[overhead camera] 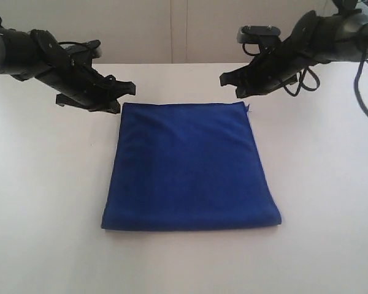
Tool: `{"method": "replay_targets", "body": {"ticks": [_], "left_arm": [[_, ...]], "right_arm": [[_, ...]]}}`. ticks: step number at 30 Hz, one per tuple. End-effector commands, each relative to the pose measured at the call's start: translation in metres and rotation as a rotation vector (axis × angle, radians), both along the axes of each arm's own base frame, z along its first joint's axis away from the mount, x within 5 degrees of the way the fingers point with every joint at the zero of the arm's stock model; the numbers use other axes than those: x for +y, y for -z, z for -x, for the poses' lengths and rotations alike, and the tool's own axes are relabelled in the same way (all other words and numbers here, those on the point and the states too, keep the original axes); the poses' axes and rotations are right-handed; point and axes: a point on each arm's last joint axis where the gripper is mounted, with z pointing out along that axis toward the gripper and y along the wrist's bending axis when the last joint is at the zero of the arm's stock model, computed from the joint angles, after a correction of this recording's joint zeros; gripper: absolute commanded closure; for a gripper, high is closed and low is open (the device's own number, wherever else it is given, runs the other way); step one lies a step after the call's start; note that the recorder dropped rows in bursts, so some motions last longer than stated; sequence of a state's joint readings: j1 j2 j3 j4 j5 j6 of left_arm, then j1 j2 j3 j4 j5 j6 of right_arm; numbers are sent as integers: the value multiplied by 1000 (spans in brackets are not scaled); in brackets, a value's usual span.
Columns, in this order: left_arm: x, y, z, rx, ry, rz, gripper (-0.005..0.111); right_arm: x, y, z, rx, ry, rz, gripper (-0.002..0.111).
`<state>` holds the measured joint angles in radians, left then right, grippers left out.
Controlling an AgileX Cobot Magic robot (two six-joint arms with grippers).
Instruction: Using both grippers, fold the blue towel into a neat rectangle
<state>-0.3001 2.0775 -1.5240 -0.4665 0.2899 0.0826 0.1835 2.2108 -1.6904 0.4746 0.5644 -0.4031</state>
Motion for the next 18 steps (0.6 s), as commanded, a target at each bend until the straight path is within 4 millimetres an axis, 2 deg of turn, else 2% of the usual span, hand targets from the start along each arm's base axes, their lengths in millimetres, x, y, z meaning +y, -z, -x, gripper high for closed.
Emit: {"method": "replay_targets", "body": {"ticks": [1,9,14,18], "left_arm": [[-20,9,6,20,75,17,107],[-29,41,5,97,70,35,107],[-29,53,6,139,84,27,107],[-30,62,7,167,94,20,107]], "right_arm": [[0,18,-9,18,24,-18,108],[-1,34,-17,-1,48,-15,108],[-2,51,-20,7,59,-2,108],[-3,57,-20,3,47,28,108]]}}
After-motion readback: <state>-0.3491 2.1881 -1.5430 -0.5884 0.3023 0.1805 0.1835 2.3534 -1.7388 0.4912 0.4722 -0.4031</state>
